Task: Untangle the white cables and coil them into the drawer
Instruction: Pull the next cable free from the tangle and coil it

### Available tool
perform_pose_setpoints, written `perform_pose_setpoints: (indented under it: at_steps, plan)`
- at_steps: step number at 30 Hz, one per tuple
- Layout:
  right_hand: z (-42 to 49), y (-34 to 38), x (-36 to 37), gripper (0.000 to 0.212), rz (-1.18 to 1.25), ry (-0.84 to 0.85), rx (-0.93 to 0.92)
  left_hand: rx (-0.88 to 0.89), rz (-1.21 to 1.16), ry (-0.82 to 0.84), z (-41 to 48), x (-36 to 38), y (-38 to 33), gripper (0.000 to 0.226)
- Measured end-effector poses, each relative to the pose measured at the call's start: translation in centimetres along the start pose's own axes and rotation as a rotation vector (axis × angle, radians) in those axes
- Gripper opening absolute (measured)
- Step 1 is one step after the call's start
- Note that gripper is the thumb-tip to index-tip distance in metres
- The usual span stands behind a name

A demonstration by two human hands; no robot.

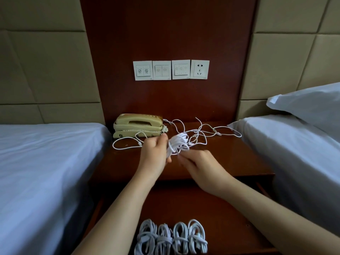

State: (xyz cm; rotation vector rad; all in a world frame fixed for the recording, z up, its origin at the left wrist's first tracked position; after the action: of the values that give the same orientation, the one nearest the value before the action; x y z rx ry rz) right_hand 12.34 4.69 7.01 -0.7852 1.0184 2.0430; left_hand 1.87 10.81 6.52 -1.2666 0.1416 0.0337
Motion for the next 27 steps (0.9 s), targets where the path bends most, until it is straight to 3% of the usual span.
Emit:
perform_pose_setpoints:
  at_steps: [3,5,12,16,19,23,27]
  plan:
    - [-0.4,2.5,0.1,0.022,-0.338,-0.068,-0.115,0.103,0.203,-0.143,0.2,-1.9,-0.7,0.049]
    - [-0.7,3.9,-0.8,0.018,-0.411,-0.145,-0.177,0.203,0.321,-0.202,0.0,-2.4,-1.6,0.049]
    - [-0.3,2.6,-4.1,0.01,-0.093,-0.316,-0.066,0.402,0.537,-0.13,-1.4,0.1,-3.1,0.048]
    - [0.0,0.0,-4.6,0.016,0.207,-0.314,0.148,0.425,0.493,-0.114,-2.3,1.1,-3.2,0.039]
    - [-0.2,-0.8,-4.7,0.013,0.369,-0.315,0.178,0.414,0.462,-0.106,-2.8,1.7,-3.2,0.034]
    - [-0.2,-0.5,-4.5,0.01,0.394,-0.296,0.127,0.39,0.467,-0.048,-3.0,2.7,-2.9,0.032]
    - [-0.1,-1.0,-4.8,0.028,0.253,-0.307,0.125,0.348,0.436,-0.001,-3.0,3.2,-2.3,0.029]
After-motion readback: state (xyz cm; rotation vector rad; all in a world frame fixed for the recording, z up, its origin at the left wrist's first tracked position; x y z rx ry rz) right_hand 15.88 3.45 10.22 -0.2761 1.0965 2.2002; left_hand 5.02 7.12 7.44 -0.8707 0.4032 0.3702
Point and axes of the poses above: each hand's wrist, its own z-axis towards the middle knuckle, its own x-axis out of the palm, y = z × x, the point moved 9 cm from there along z, towards the middle knuckle
